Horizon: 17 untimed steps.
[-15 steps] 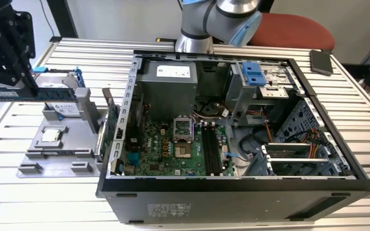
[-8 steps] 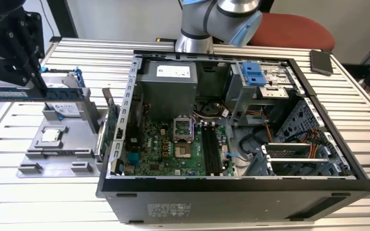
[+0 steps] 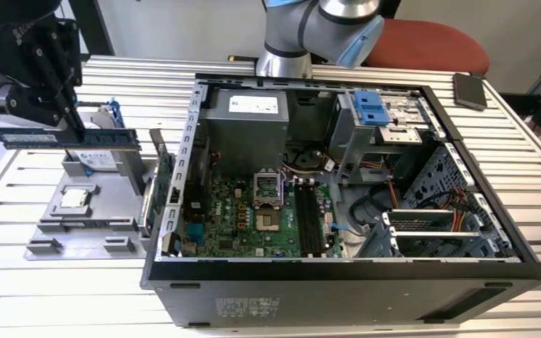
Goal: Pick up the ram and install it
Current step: 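Pick up the ram and move it above insertion slot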
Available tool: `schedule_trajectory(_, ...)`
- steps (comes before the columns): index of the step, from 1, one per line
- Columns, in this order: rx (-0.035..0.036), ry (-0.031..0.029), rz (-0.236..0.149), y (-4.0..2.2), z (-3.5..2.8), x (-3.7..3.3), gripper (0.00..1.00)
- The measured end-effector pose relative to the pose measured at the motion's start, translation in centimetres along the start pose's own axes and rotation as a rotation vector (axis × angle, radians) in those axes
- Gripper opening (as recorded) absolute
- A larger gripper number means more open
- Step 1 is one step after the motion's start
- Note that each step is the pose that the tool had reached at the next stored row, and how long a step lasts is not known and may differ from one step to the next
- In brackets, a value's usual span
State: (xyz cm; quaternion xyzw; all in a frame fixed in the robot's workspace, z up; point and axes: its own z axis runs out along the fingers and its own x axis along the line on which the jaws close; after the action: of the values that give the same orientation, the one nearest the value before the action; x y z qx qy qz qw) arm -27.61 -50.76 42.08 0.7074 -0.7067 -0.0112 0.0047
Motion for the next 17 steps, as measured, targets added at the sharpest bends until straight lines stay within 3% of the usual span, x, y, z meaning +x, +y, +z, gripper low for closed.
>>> schedule_trajectory(17, -0.0023, 0.0000, 0.000, -3.65, -0.08, 0.00, 0.00)
